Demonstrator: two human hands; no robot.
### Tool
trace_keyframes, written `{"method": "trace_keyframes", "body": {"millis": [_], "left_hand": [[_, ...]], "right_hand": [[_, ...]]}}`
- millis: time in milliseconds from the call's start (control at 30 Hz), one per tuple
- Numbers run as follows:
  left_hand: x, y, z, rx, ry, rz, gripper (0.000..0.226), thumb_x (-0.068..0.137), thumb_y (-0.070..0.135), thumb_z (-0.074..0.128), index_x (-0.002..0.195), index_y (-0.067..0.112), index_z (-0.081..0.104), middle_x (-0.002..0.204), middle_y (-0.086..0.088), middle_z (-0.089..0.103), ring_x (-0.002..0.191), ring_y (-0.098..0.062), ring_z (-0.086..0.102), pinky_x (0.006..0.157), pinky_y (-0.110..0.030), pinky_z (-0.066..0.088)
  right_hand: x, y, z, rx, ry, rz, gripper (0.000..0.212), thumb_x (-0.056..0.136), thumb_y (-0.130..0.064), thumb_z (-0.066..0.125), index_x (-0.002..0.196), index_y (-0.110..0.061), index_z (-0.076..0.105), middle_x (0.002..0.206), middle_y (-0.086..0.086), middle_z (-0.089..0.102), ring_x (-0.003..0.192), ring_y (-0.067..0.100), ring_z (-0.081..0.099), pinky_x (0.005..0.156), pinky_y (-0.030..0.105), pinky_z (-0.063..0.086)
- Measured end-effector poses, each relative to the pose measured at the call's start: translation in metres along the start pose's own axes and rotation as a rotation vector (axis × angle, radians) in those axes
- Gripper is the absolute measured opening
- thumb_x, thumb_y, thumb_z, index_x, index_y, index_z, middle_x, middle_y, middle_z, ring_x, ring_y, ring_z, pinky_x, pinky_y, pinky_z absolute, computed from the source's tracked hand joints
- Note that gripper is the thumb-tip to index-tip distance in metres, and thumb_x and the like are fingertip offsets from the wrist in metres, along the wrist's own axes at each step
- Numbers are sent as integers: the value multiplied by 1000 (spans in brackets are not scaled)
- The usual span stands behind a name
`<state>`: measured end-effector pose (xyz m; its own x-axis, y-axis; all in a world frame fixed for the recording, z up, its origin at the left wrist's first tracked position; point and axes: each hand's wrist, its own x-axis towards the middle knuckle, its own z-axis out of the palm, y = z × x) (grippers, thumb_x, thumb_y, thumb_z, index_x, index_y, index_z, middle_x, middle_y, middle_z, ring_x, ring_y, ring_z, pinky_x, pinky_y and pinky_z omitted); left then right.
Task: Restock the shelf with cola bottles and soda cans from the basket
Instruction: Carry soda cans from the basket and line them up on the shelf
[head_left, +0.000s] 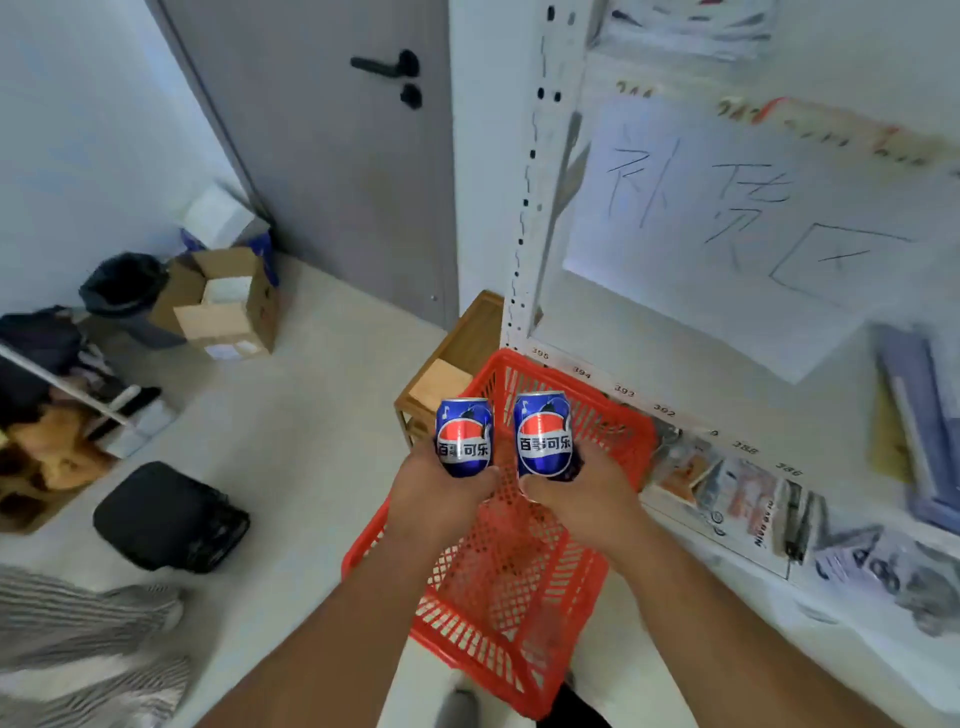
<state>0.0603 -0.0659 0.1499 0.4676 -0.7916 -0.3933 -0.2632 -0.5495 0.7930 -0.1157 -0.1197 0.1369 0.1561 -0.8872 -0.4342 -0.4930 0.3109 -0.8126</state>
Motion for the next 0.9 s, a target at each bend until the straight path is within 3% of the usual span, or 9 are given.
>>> {"method": "trace_keyframes", "body": {"millis": [167, 267, 333, 433, 533, 667, 733, 900], "left_hand": [[-34, 35, -9, 12, -138, 195, 50, 75, 32, 93, 113, 37, 60, 92, 20, 69, 84, -2, 69, 68, -20, 53], [-60, 59, -1, 26, -236, 318, 41, 77, 23, 92, 95, 39, 58, 91, 18, 70, 81, 2, 66, 61, -17, 49], [-79, 76, 11, 40, -295, 388, 40, 77, 22, 91, 91, 39, 58, 91, 16, 71, 81, 1, 67, 66, -23, 53], [-111, 101, 35, 63, -382, 479, 41, 76, 23, 91, 100, 36, 60, 92, 15, 71, 82, -1, 68, 71, -27, 57], [-149, 121, 67, 92, -482, 559, 46, 76, 24, 91, 107, 35, 58, 95, 17, 69, 86, -2, 68, 71, -24, 54], [-211, 137, 118, 157, -594, 644, 50, 77, 27, 90, 112, 33, 55, 94, 17, 65, 89, -8, 66, 79, -28, 52], [-248, 143, 145, 179, -657, 677, 48, 77, 25, 90, 109, 33, 55, 89, 19, 63, 85, -7, 64, 78, -28, 51], [-354, 144, 210, 239, -814, 784, 47, 75, 25, 91, 109, 33, 60, 95, 15, 70, 86, -5, 68, 78, -28, 55]], "right_hand": [[-69, -14, -29, 95, 204, -49, 58, 75, -34, 92, 126, -33, 65, 112, -12, 74, 100, 8, 70, 88, 32, 57], [-106, -15, -53, 136, 339, -51, 53, 71, -37, 92, 119, -36, 69, 108, -12, 76, 97, 9, 73, 93, 40, 60], [-131, -13, -72, 154, 427, -58, 44, 70, -34, 92, 109, -37, 70, 103, -13, 77, 93, 6, 73, 89, 36, 61], [-171, 0, -100, 206, 553, -49, 39, 73, -26, 92, 103, -33, 69, 96, -14, 77, 83, -4, 71, 74, 21, 57], [-212, 20, -130, 244, 699, -30, 37, 71, -25, 92, 94, -37, 67, 91, -17, 75, 85, -1, 71, 75, 24, 55], [-271, 59, -170, 311, 867, 17, 47, 68, -26, 91, 111, -29, 71, 97, -12, 78, 90, 8, 74, 84, 33, 60], [-308, 82, -189, 345, 954, 31, 46, 68, -26, 91, 109, -27, 71, 97, -10, 79, 91, 10, 75, 86, 35, 61], [-409, 145, -227, 418, 1151, 74, 45, 73, -23, 91, 112, -25, 69, 97, -10, 77, 87, 5, 74, 77, 22, 57]]}}
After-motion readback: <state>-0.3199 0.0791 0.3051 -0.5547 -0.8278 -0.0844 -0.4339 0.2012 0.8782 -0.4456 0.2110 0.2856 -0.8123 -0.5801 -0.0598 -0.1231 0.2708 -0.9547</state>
